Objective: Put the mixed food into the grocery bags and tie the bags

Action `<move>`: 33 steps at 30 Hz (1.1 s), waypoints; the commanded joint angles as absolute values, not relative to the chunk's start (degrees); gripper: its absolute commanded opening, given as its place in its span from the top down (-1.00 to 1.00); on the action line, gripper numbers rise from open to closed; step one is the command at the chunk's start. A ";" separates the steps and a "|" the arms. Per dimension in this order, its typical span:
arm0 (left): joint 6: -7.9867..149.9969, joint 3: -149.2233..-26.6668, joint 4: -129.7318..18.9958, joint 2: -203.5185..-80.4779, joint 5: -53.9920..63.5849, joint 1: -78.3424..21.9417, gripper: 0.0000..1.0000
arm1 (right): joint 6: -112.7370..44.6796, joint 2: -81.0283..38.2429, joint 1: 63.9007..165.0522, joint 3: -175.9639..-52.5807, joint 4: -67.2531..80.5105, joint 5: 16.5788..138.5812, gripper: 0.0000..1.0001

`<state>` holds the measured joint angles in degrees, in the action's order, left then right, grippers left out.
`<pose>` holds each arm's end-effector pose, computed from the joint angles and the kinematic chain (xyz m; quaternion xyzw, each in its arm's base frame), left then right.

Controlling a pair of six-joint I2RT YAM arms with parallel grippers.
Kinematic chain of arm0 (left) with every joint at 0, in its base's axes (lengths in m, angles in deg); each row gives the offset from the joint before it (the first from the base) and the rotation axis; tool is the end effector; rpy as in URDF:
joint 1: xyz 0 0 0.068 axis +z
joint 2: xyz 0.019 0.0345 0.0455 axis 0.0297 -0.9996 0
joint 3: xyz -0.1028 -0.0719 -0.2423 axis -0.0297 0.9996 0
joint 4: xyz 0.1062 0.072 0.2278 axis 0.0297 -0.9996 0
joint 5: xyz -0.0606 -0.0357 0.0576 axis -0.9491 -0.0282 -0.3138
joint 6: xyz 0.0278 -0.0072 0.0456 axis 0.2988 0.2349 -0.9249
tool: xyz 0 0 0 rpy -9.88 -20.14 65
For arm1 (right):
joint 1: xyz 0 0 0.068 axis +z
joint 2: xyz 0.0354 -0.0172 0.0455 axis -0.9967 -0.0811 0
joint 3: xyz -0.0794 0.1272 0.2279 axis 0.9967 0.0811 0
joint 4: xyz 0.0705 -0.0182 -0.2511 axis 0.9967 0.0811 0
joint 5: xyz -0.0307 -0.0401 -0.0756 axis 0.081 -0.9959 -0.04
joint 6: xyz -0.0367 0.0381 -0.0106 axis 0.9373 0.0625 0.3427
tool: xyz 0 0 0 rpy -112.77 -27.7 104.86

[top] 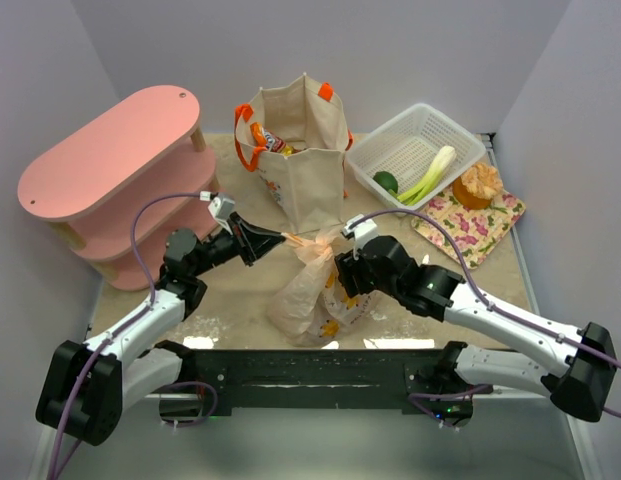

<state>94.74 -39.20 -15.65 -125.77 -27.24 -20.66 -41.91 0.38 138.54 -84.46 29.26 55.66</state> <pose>0.1999 -0.0929 0.2564 0.1642 0.6578 -0.5233 0.5162 0.1416 0.1745 0.2768 -0.2397 0.8557 0.1563 0.4312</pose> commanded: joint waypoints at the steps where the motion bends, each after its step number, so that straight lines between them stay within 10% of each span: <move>1: 92.74 -41.97 -15.20 -125.92 -28.07 -20.95 1.00 | -34.43 0.19 138.44 -87.07 27.05 55.87 -0.27; 4: 92.65 -42.23 -15.11 -126.70 -28.60 -20.95 1.00 | -33.11 -1.22 138.44 -86.54 24.23 56.23 -0.20; 11: 90.90 -43.11 -17.56 -125.66 -26.41 -20.86 1.00 | -34.50 -3.42 138.44 -90.66 29.48 54.74 0.95; 33: 89.39 -46.28 -28.73 -117.23 -8.42 -18.31 1.00 | -46.02 6.34 137.30 -101.13 39.43 23.92 1.00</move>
<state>91.63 -44.90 -26.80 -119.52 -20.29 -20.60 -46.48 4.69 139.39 -99.91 37.37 39.85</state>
